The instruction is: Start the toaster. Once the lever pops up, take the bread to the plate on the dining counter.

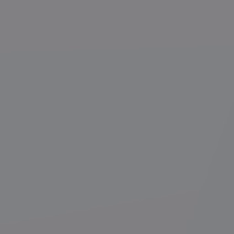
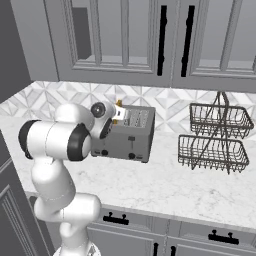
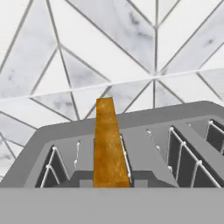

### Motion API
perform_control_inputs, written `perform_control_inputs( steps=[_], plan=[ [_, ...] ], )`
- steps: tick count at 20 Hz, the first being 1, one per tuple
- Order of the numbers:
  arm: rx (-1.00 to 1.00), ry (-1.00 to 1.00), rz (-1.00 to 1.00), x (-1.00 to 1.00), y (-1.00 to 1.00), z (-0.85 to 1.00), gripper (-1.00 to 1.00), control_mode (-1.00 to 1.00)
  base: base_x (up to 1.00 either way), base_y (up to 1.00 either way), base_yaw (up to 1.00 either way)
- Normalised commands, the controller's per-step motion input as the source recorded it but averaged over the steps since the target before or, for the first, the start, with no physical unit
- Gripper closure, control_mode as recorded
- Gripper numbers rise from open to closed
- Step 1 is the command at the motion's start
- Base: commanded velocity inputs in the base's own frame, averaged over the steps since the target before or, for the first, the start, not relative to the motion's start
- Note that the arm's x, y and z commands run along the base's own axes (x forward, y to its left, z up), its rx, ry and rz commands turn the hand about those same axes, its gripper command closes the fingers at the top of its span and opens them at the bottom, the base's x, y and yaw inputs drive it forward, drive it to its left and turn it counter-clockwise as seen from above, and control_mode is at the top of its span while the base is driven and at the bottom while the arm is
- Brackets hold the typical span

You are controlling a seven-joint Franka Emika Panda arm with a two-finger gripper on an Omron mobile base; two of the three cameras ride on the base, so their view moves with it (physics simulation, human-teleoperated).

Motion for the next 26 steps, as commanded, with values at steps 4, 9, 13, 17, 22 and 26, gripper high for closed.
perform_control_inputs(
  steps=[4, 9, 13, 17, 22, 26],
  plan=[
    [0.02, -0.10, 0.00, -0.16, 0.00, 0.69, 1.00, -1.00, 0.00, 0.00, 0.00],
    [0.00, -0.06, 0.00, -0.16, 0.00, 0.63, 1.00, -1.00, 0.00, 0.00, 0.00],
    [0.00, 0.00, 0.00, -0.52, 0.00, 0.40, 1.00, -1.00, 0.00, 0.00, 0.00],
    [0.01, 0.13, 0.00, -0.82, 0.00, 0.53, 1.00, -1.00, 0.00, 0.00, 0.00],
    [0.04, 0.14, 0.00, -0.92, 0.00, 0.75, 1.00, -1.00, 0.00, 0.00, 0.00],
    [0.03, 0.18, 0.00, -0.95, 0.00, 0.68, 1.00, -1.00, 0.00, 0.00, 0.00]
  ],
)
